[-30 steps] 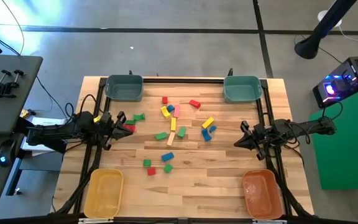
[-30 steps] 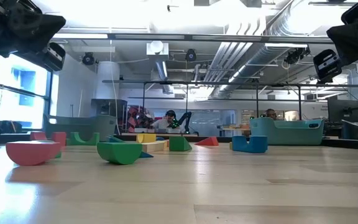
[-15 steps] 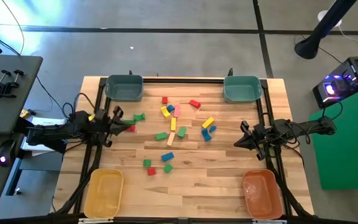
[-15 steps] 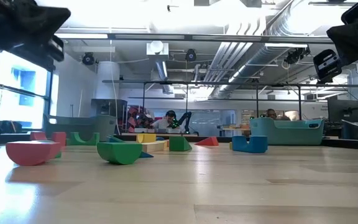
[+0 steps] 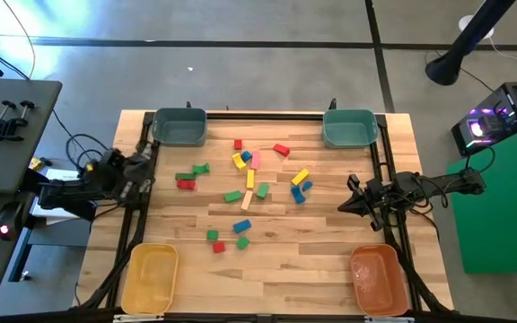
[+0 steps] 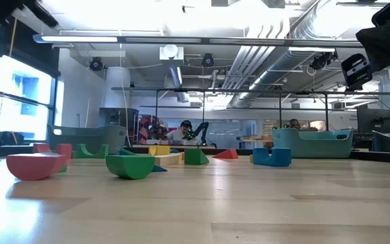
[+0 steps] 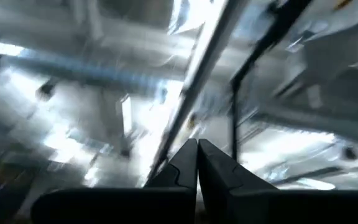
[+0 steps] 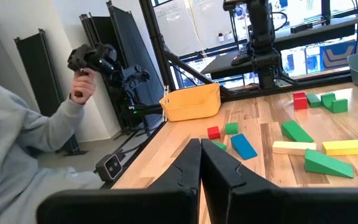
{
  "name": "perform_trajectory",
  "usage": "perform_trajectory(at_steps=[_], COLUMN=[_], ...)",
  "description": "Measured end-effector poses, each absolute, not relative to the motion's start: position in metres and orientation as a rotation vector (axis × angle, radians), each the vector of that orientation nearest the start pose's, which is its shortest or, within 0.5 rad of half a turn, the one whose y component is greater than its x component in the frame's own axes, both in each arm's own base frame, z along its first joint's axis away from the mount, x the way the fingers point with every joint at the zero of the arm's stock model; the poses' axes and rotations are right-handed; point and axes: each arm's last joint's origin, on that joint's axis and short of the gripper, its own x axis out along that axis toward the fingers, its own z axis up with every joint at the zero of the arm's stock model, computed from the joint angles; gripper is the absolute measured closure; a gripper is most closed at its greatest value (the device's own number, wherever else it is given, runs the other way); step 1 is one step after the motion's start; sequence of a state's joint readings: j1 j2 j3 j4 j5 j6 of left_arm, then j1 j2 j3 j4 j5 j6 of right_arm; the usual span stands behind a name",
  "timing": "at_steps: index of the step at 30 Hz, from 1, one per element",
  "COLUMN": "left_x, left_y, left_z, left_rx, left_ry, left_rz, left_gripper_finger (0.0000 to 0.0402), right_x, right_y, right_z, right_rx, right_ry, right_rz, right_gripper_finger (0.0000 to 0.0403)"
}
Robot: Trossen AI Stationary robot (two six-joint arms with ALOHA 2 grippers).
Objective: Sort blocks by size
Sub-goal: Put the left green triangular block into the blue bin
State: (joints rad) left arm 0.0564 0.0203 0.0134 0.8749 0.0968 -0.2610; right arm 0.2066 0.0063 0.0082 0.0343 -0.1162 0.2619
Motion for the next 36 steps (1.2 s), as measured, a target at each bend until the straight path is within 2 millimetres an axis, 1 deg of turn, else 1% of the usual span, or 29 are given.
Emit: perform_trajectory(at_steps=[2,3,6,9,12,14,18,21,23,26,29,30,33,36], left_x=[0.067,0.07,0.084,0.107,0.135,0.154,0.189,0.209,0.22,0.232,0.241,0.244,0.249,0.248], left_y=[-0.002,-0.003,-0.003,-0.004,-0.003,-0.003,-0.002,-0.001,-0.003,-0.011,-0.023,-0.027,-0.039,-0.05], left_z=[0.242,0.241,0.242,0.246,0.254,0.254,0.244,0.234,0.227,0.22,0.216,0.216,0.213,0.208], left_rx=[-0.14,-0.138,-0.126,-0.113,-0.117,-0.12,-0.088,-0.119,-0.121,-0.016,0.147,0.175,0.161,0.093], left_ry=[-0.853,-0.839,-0.782,-0.653,-0.536,-0.447,-0.272,-0.199,-0.143,-0.05,0.114,0.178,0.341,0.457], left_rz=[-0.191,-0.182,-0.066,0.064,0.174,0.248,0.329,0.324,0.288,0.277,0.352,0.38,0.456,0.472], left_gripper_finger=[0.0402,0.0401,0.0402,0.0402,0.0402,0.0402,0.0402,0.0402,0.0402,0.0402,0.0402,0.0401,0.0392,0.0367], right_x=[0.095,0.095,0.095,0.095,0.095,0.095,0.095,0.095,0.095,0.095,0.095,0.095,0.095,0.095], right_y=[0.023,0.023,0.023,0.023,0.023,0.023,0.023,0.023,0.023,0.023,0.023,0.023,0.023,0.023], right_z=[0.169,0.169,0.169,0.169,0.169,0.169,0.169,0.169,0.169,0.169,0.169,0.169,0.169,0.169], right_rx=[0.261,0.261,0.261,0.261,0.261,0.261,0.261,0.261,0.261,0.261,0.261,0.261,0.261,0.261], right_ry=[0.006,0.006,0.006,0.006,0.007,0.007,0.007,0.007,0.007,0.007,0.007,0.007,0.007,0.007], right_rz=[0.325,0.325,0.325,0.325,0.325,0.325,0.325,0.325,0.325,0.325,0.325,0.325,0.325,0.325], right_gripper_finger=[0.0401,0.0401,0.0401,0.0401,0.0401,0.0401,0.0401,0.0401,0.0401,0.0401,0.0401,0.0401,0.0401,0.0401])
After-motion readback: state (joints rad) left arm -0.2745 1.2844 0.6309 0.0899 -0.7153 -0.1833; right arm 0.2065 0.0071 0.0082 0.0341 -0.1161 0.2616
